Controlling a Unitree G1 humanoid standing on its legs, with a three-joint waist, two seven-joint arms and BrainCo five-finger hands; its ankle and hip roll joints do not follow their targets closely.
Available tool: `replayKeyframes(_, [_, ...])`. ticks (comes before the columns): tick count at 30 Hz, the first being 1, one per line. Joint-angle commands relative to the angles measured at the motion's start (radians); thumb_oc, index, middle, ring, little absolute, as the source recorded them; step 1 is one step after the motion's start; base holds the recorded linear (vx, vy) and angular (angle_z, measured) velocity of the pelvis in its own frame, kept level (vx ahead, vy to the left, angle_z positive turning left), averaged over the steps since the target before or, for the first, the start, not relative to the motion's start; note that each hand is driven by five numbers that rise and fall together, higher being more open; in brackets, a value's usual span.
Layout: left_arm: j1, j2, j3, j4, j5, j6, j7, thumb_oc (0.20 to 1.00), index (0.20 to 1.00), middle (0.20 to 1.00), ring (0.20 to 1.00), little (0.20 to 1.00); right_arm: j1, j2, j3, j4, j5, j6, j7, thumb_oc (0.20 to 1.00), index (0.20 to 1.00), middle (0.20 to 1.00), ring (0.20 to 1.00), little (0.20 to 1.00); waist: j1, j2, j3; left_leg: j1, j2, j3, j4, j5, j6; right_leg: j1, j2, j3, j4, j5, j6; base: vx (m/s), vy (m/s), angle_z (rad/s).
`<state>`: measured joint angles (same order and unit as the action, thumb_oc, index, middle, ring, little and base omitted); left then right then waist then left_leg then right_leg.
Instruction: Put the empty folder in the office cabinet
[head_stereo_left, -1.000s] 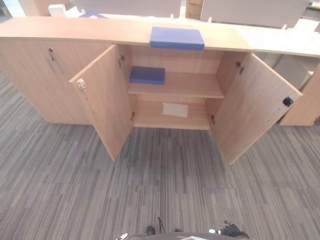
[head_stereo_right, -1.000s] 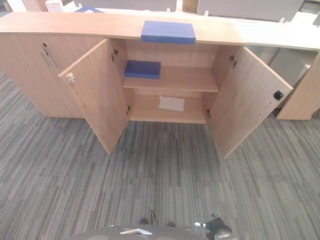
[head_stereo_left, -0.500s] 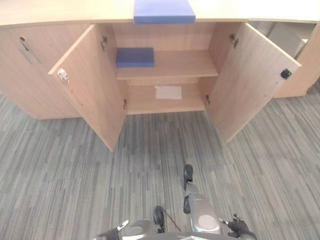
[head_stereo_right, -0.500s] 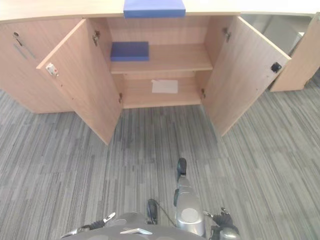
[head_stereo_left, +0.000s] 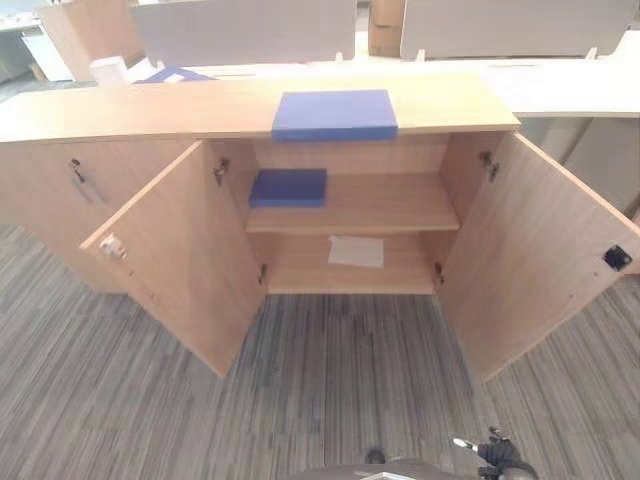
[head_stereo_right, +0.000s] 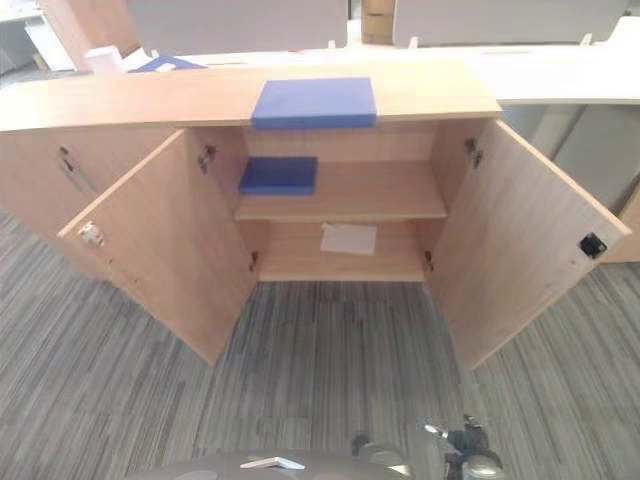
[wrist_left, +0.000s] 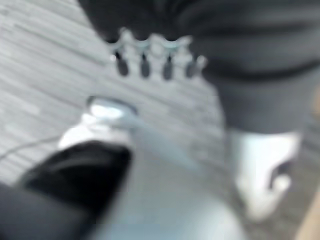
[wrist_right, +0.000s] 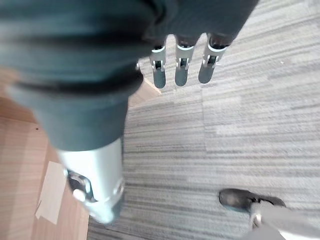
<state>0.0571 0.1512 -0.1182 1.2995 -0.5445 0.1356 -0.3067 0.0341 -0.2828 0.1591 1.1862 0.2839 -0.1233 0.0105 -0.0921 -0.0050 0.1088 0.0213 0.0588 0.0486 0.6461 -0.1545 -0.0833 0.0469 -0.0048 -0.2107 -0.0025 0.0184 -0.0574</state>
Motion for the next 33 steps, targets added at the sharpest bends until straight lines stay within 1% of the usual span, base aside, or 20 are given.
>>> replayKeyframes(1, [-0.056, 0.027, -0.048, -0.052, -0.014, -0.029, 0.011, 1.0, 1.0, 1.0, 1.0, 1.0, -0.026, -0.031, 0.032, -0.013, -0.026, -0.022, -0.007, 1.0, 1.0, 1.0, 1.0, 1.0, 0.013, -0.043, 0.106, -0.03, -0.048, 0.059, 0.057, 0.054, 0.083, -0.079, -0.048, 0.08, 0.049, 0.006, 0.044, 0.15, -0.103, 0.02])
replayKeyframes(2, [-0.06, 0.028, -0.047, -0.056, -0.004, -0.035, 0.012, 1.0, 1.0, 1.0, 1.0, 1.0, -0.032, -0.034, 0.038, -0.02, -0.017, -0.027, -0.006, 1.0, 1.0, 1.0, 1.0, 1.0, 0.027, -0.049, 0.118, -0.082, -0.059, 0.059, 0.045, 0.041, 0.096, -0.056, -0.051, 0.087, 0.042, 0.001, 0.045, 0.19, -0.049, 0.12])
replayKeyframes(3, [-0.061, 0.033, -0.045, -0.059, 0.007, -0.041, 0.011, 1.0, 1.0, 1.0, 1.0, 1.0, -0.04, -0.034, 0.045, -0.029, -0.004, -0.035, -0.001, 1.0, 1.0, 1.0, 1.0, 1.0, 0.044, -0.057, 0.129, -0.121, -0.073, 0.07, -0.023, 0.026, 0.114, -0.03, -0.056, 0.097, 0.031, -0.005, 0.053, 0.21, 0.019, 0.04])
replayKeyframes(5, [-0.056, 0.04, -0.043, -0.06, 0.035, -0.056, 0.014, 1.0, 1.0, 1.0, 1.0, 1.0, -0.055, -0.034, 0.058, -0.034, 0.012, -0.05, 0.011, 1.0, 1.0, 1.0, 1.0, 1.0, 0.065, -0.058, 0.141, -0.109, -0.086, 0.073, -0.202, 0.016, 0.123, 0.005, -0.049, 0.123, 0.014, -0.016, 0.072, 0.28, 0.111, -0.25])
replayKeyframes(6, [-0.049, 0.045, -0.051, -0.055, 0.076, -0.079, 0.018, 1.0, 1.0, 1.0, 1.0, 1.0, -0.066, -0.035, 0.078, -0.04, 0.036, -0.068, 0.024, 1.0, 1.0, 1.0, 1.0, 1.0, 0.084, -0.048, 0.145, -0.121, -0.092, 0.047, -0.423, 0.069, 0.108, 0.032, -0.032, 0.151, 0.002, -0.028, 0.088, 0.23, 0.128, -0.3])
replayKeyframes(7, [-0.049, 0.045, -0.051, -0.055, 0.076, -0.079, 0.018, 1.0, 1.0, 1.0, 1.0, 1.0, -0.066, -0.035, 0.078, -0.04, 0.036, -0.068, 0.024, 1.0, 1.0, 1.0, 1.0, 1.0, 0.084, -0.048, 0.145, -0.121, -0.092, 0.047, -0.423, 0.069, 0.108, 0.032, -0.032, 0.151, 0.002, -0.028, 0.088, 0.23, 0.125, -0.47])
replayKeyframes(8, [-0.047, 0.046, -0.057, -0.053, 0.086, -0.086, 0.02, 1.0, 1.0, 1.0, 1.0, 1.0, -0.068, -0.036, 0.086, -0.042, 0.039, -0.077, 0.026, 1.0, 1.0, 1.0, 1.0, 1.0, 0.09, -0.043, 0.144, -0.13, -0.086, 0.038, -0.48, 0.103, 0.098, 0.038, -0.024, 0.157, 0.001, -0.034, 0.087, 0.2, 0.098, -0.3])
replayKeyframes(9, [-0.038, 0.043, -0.067, -0.053, 0.111, -0.1, 0.036, 1.0, 1.0, 1.0, 1.0, 1.0, -0.066, -0.035, 0.093, -0.045, 0.03, -0.098, 0.026, 1.0, 1.0, 1.0, 1.0, 1.0, 0.101, -0.036, 0.15, -0.162, -0.076, 0.011, -0.505, 0.155, 0.083, 0.064, -0.014, 0.185, 0.012, -0.051, 0.083, 0.29, 0.17, -0.42])
replayKeyframes(12, [-0.039, 0.037, -0.077, -0.058, 0.102, -0.1, 0.075, 1.0, 1.0, 1.0, 1.0, 1.0, -0.077, -0.027, 0.109, -0.057, 0.019, -0.076, 0.023, 1.0, 1.0, 1.0, 1.0, 1.0, 0.099, -0.028, 0.126, -0.096, -0.091, 0.004, -0.564, 0.135, 0.109, 0.067, -0.024, 0.185, 0.023, -0.07, 0.095, 0.19, 0.176, -0.57])
replayKeyframes(13, [-0.039, 0.037, -0.077, -0.058, 0.102, -0.1, 0.075, 1.0, 1.0, 1.0, 1.0, 1.0, -0.077, -0.027, 0.109, -0.057, 0.019, -0.076, 0.023, 1.0, 1.0, 1.0, 1.0, 1.0, 0.099, -0.028, 0.126, -0.096, -0.091, 0.004, -0.564, 0.135, 0.109, 0.067, -0.024, 0.185, 0.023, -0.07, 0.095, 0.14, 0.156, -0.84])
replayKeyframes(15, [-0.065, 0.044, -0.095, -0.06, 0.069, -0.09, 0.1, 1.0, 1.0, 1.0, 1.0, 1.0, -0.079, -0.008, 0.124, -0.059, -0.043, -0.057, 0.041, 1.0, 1.0, 1.0, 1.0, 1.0, 0.086, -0.008, 0.109, -0.021, -0.089, 0.006, -0.65, 0.132, 0.124, 0.046, -0.043, 0.152, 0.057, -0.085, 0.107, 0.15, 0.169, -0.6])
replayKeyframes(17, [-0.091, 0.055, -0.101, -0.069, 0.059, -0.083, 0.121, 1.0, 1.0, 1.0, 1.0, 1.0, -0.082, 0.011, 0.157, -0.068, -0.086, -0.061, -0.002, 1.0, 1.0, 1.0, 1.0, 1.0, 0.083, 0.005, 0.104, 0.006, -0.085, 0.017, -0.673, 0.132, 0.129, 0.024, -0.06, 0.126, 0.09, -0.093, 0.114, 0.04, 0.08, -0.4])
replayKeyframes(20, [-0.114, 0.065, -0.11, -0.075, 0.039, -0.099, 0.15, 1.0, 1.0, 1.0, 1.0, 1.0, -0.093, 0.013, 0.176, -0.093, -0.043, -0.045, -0.04, 1.0, 1.0, 1.0, 1.0, 1.0, 0.084, 0.011, 0.103, 0.013, -0.076, 0.037, -0.685, 0.127, 0.14, -0.001, -0.081, 0.1, 0.115, -0.097, 0.125, -0.03, -0.006, -0.13])
replayKeyframes(23, [-0.123, 0.064, -0.102, -0.071, 0.019, -0.137, 0.19, 1.0, 1.0, 1.0, 1.0, 1.0, -0.104, 0.017, 0.183, -0.097, -0.074, -0.03, -0.043, 1.0, 1.0, 1.0, 1.0, 1.0, 0.093, 0.01, 0.103, 0.036, -0.056, 0.095, -0.706, 0.121, 0.134, 0.004, -0.128, 0.045, 0.075, -0.06, 0.155, -0.02, -0.083, -0.36])
replayKeyframes(24, [-0.123, 0.064, -0.102, -0.071, 0.019, -0.137, 0.19, 1.0, 1.0, 1.0, 1.0, 1.0, -0.104, 0.017, 0.183, -0.097, -0.074, -0.03, -0.043, 1.0, 1.0, 1.0, 1.0, 1.0, 0.093, 0.01, 0.103, 0.036, -0.056, 0.095, -0.706, 0.121, 0.134, 0.004, -0.128, 0.045, 0.075, -0.06, 0.155, 0.02, -0.105, -0.39])
replayKeyframes(25, [-0.122, 0.064, -0.095, -0.071, 0.022, -0.146, 0.199, 1.0, 1.0, 1.0, 1.0, 1.0, -0.105, 0.019, 0.187, -0.093, -0.092, -0.032, -0.041, 1.0, 1.0, 1.0, 1.0, 1.0, 0.096, 0.01, 0.102, 0.047, -0.049, 0.114, -0.712, 0.121, 0.129, 0.011, -0.144, 0.028, 0.055, -0.042, 0.166, 0.04, -0.191, -0.33])
replayKeyframes(27, [-0.114, 0.05, -0.076, -0.058, 0.066, -0.201, 0.229, 1.0, 1.0, 1.0, 1.0, 1.0, -0.113, 0.032, 0.194, -0.075, -0.124, -0.044, -0.047, 1.0, 1.0, 1.0, 1.0, 1.0, 0.11, 0.002, 0.098, 0.062, -0.025, 0.147, -0.716, 0.122, 0.112, 0.015, -0.184, -0.007, 0.015, 0.003, 0.197, 0.0, -0.327, -0.6])
replayKeyframes(29, [-0.107, 0.055, -0.08, -0.054, 0.051, -0.246, 0.219, 1.0, 1.0, 1.0, 1.0, 1.0, -0.128, 0.02, 0.207, -0.08, -0.135, -0.035, -0.05, 1.0, 1.0, 1.0, 1.0, 1.0, 0.11, 0.005, 0.103, 0.065, -0.009, 0.153, -0.713, 0.121, 0.102, 0.013, -0.2, -0.012, 0.007, 0.01, 0.204, -0.05, -0.264, -0.51])
replayKeyframes(30, [-0.102, 0.065, -0.086, -0.064, 0.031, -0.261, 0.214, 1.0, 1.0, 1.0, 1.0, 1.0, -0.134, 0.011, 0.21, -0.09, -0.169, -0.013, -0.046, 1.0, 1.0, 1.0, 1.0, 1.0, 0.107, 0.011, 0.107, 0.067, 0.002, 0.155, -0.706, 0.118, 0.095, 0.011, -0.211, -0.013, 0.006, 0.01, 0.205, -0.02, -0.265, -0.08])
replayKeyframes(33, [-0.093, 0.079, -0.088, -0.093, 0.014, -0.268, 0.222, 1.0, 1.0, 1.0, 1.0, 1.0, -0.131, 0.004, 0.221, -0.094, -0.183, 0.018, -0.031, 1.0, 1.0, 1.0, 1.0, 1.0, 0.102, 0.02, 0.109, 0.069, 0.022, 0.155, -0.699, 0.123, 0.083, 0.009, -0.207, -0.006, 0.013, 0.001, 0.199, 0.02, -0.243, 0.02])
